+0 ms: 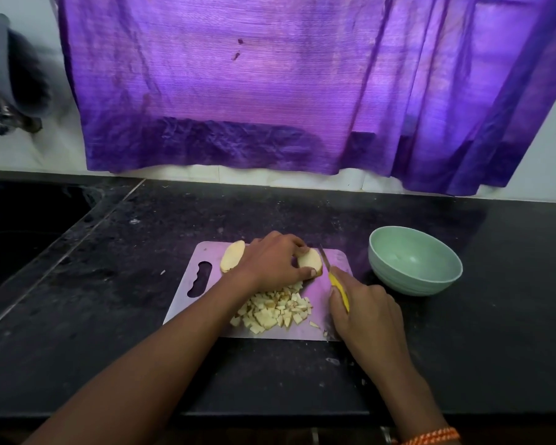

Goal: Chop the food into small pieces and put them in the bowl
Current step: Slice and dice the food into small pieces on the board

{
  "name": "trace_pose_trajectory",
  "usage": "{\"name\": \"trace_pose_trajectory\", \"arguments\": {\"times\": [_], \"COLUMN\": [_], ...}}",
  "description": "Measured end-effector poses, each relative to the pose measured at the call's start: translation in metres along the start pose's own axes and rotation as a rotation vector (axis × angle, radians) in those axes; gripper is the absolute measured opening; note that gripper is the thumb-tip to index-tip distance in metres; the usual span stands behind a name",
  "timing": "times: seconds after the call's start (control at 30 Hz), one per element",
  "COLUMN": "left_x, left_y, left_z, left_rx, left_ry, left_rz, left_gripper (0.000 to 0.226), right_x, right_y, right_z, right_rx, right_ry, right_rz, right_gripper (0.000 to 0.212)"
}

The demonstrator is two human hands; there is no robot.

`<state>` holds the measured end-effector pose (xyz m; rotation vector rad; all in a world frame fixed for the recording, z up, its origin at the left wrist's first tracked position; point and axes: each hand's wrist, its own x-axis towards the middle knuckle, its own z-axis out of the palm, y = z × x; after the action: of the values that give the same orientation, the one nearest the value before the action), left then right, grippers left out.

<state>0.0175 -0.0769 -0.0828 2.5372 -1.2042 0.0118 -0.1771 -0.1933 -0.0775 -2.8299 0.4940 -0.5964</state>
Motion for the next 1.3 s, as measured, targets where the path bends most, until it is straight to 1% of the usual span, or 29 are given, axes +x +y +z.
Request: {"name": "trace_pose_trajectory", "arguments": {"times": [0.2, 0.4, 0.5, 0.6, 0.77, 1.0, 1.17, 1.3], "left_x": [-0.001, -0.001, 0.000, 0.000, 0.000, -0.002, -0.004, -0.004], "left_y": [0.000, 0.002, 0.001, 0.001, 0.003, 0.003, 0.004, 0.005], "left_z": [0.001, 0.001, 0.001, 0.002, 0.001, -0.002, -0.002, -0.002], "left_rx": [-0.012, -0.007, -0.008, -0.014, -0.004, 0.020, 0.085, 0.082], "left_ry": [0.003, 0.008, 0.008, 0.003, -0.004, 0.008, 0.039, 0.037], "left_rz": [0.003, 0.000, -0.006, -0.013, -0.007, 0.004, 0.012, 0.000], "left_gripper": [0.068, 0.069, 0.072, 0.071, 0.066, 0.067, 0.062, 0.061], "right_x": [0.002, 0.002, 0.001, 0.001, 0.006, 0.007, -0.011, -0.029], "right_y": [0.002, 0.002, 0.001, 0.001, -0.003, -0.005, -0.001, 0.002], "right_z": [0.005, 0.004, 0.001, 0.003, 0.001, -0.002, -0.006, -0.008], "right_rx": [-0.027, -0.017, -0.010, -0.060, -0.059, 0.016, 0.031, 0.061], "right_ry": [-0.028, -0.011, 0.008, -0.017, -0.070, -0.081, -0.069, -0.056], "right_rz": [0.003, -0.006, -0.002, -0.003, -0.010, -0.005, 0.016, 0.011], "right_gripper": [0.047, 0.048, 0.048, 0.047, 0.042, 0.040, 0.046, 0.047]}}
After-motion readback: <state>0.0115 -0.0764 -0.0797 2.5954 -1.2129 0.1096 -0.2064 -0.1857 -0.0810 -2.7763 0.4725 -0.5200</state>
